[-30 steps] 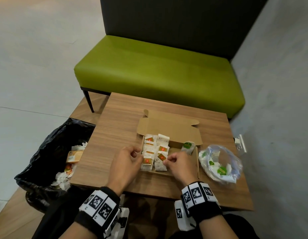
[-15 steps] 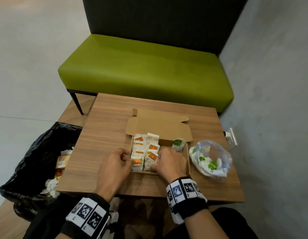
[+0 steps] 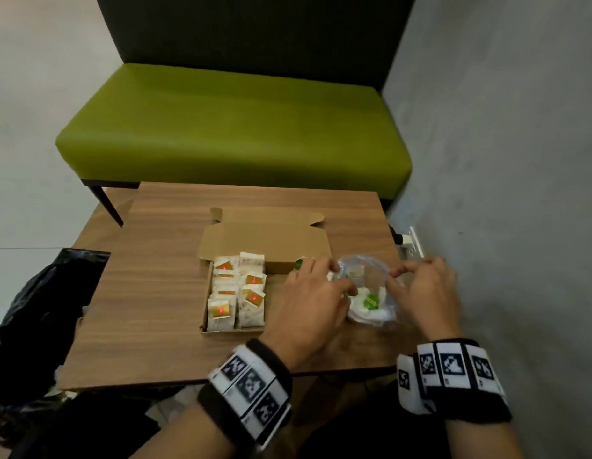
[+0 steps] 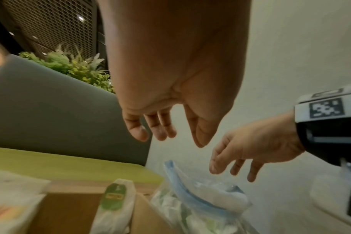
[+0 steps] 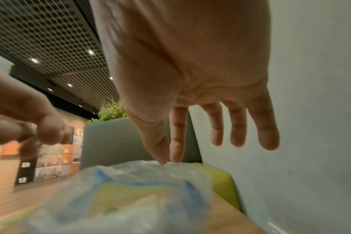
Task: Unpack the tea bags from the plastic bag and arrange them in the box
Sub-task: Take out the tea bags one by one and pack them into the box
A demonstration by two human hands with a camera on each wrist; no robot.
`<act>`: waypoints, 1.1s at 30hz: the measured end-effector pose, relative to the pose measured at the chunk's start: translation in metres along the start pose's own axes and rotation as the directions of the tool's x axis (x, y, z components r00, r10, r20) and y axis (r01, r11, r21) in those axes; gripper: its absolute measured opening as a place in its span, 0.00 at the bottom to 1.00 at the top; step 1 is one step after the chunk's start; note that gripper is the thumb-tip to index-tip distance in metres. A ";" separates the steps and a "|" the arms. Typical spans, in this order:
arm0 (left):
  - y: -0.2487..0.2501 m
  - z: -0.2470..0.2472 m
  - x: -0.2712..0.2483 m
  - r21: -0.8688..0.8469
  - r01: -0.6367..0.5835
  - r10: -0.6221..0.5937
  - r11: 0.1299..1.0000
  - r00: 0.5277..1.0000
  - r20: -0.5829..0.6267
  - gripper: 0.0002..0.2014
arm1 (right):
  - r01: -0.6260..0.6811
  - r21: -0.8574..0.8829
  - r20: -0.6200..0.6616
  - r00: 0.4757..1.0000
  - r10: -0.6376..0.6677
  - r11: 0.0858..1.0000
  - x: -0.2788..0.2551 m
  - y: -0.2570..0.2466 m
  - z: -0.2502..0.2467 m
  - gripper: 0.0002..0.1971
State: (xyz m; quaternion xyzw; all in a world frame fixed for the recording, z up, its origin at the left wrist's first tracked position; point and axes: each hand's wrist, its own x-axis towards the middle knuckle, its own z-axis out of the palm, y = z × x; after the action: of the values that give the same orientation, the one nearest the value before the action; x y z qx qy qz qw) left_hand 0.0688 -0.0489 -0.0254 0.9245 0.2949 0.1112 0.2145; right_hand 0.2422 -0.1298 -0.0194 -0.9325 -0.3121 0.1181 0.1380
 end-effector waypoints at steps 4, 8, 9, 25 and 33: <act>0.017 0.015 0.034 0.175 0.005 -0.029 0.984 0.991 0.131 0.14 | -0.038 0.073 0.155 0.987 0.026 0.997 0.014 0.021 0.012 0.02; 0.013 0.027 0.050 0.284 0.042 -0.099 0.958 0.977 0.189 0.16 | 0.031 0.157 0.135 0.989 -0.053 0.987 0.010 0.022 0.023 0.06; 0.011 0.028 0.052 0.292 0.052 -0.112 0.955 0.974 0.195 0.18 | 0.055 0.167 0.132 0.988 -0.078 0.984 0.009 0.022 0.025 0.07; 0.007 0.037 0.055 0.188 0.023 -0.056 0.982 0.983 0.172 0.32 | 0.204 -0.142 0.177 0.968 -0.178 0.969 0.025 -0.016 0.033 0.20; 0.003 0.037 0.055 0.063 0.076 -0.083 0.995 0.988 0.133 0.33 | 0.158 -0.060 0.125 0.981 -0.149 0.986 0.031 -0.009 0.050 0.12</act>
State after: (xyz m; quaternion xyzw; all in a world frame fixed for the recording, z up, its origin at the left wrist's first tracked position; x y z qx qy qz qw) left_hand 0.1271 -0.0310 -0.0524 0.9232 0.3193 0.0308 0.2115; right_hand 0.2457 -0.0949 -0.0674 -0.9011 -0.3948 0.1518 0.0950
